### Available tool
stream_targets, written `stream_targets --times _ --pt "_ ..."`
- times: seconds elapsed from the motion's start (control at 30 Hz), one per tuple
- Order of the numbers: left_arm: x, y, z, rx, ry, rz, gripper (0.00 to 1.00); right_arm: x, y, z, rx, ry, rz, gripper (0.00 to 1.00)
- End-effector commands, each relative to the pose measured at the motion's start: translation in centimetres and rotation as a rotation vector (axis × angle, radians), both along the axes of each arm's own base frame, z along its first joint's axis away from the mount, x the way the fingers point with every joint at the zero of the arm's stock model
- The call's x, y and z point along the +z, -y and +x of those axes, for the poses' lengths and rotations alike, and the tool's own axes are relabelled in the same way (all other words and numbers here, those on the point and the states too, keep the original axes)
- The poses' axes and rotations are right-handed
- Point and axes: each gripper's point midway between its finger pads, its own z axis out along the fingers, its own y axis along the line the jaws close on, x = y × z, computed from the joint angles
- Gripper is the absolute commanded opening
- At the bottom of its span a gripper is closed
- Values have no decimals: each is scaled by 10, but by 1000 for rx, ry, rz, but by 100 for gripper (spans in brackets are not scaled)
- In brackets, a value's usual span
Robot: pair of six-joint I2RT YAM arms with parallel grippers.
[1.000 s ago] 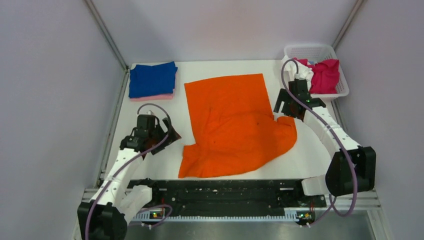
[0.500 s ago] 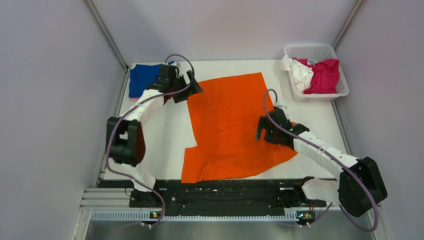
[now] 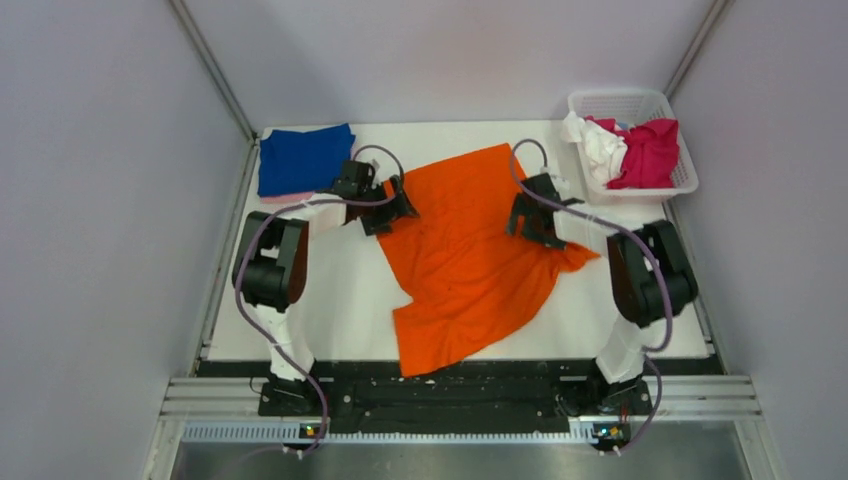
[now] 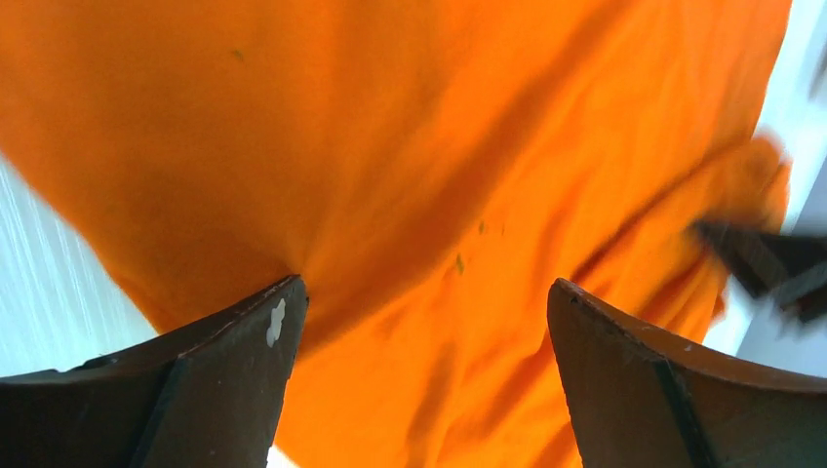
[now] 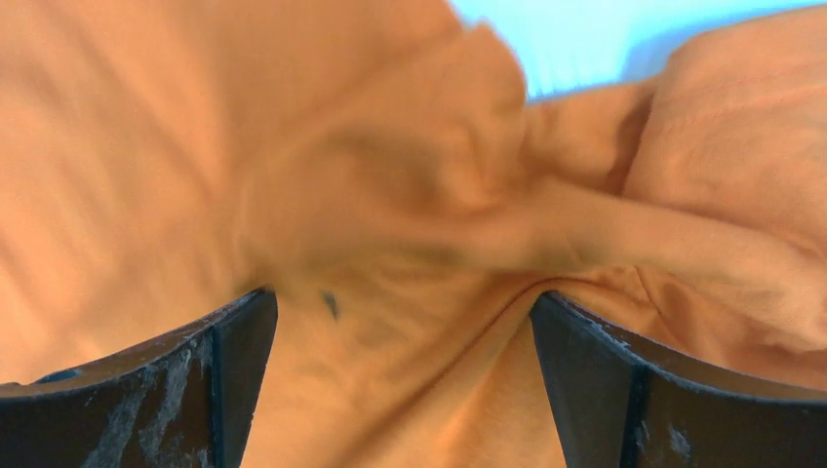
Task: Fold and stack the t-shirts
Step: Flatten out the tshirt
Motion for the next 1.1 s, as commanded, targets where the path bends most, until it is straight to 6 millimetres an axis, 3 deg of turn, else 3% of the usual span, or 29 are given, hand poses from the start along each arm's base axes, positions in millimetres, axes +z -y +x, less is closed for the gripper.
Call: stream_targets --times 0.0,0.07,0.17,0.27,0.4,0.5,0.6,0.63,0.73,0.83,0.93,1.07 --pt "-32 0 -112 -10 -204 17 99 4 -3 101 64 103 -62 98" --pt "-40 10 -163 -49 -247 69 99 5 -16 145 132 143 -71 98" --pt "-23 27 -194 -82 -232 46 99 24 -23 198 185 192 -135 98" --pt "3 27 -182 -38 -138 44 99 63 -19 221 185 253 -194 99" --pt "42 2 -150 56 -11 192 99 125 -2 211 107 356 -227 99" --pt "62 -30 -148 155 13 318 99 158 24 172 -4 399 -252 99" --pt "67 -70 -168 283 -11 422 99 150 39 107 -49 372 -208 99" --pt "64 -82 -179 322 -31 439 99 159 42 84 -72 387 -157 99" --pt "40 -108 -212 387 -87 453 99 127 42 16 -127 306 -19 99" --pt "22 -120 -230 429 -117 448 97 107 42 -36 -131 251 60 99" --pt "9 -130 -228 471 -112 449 92 91 44 -76 -108 178 52 95" --pt "3 -122 -205 511 -93 378 70 74 38 -110 -66 115 61 90"
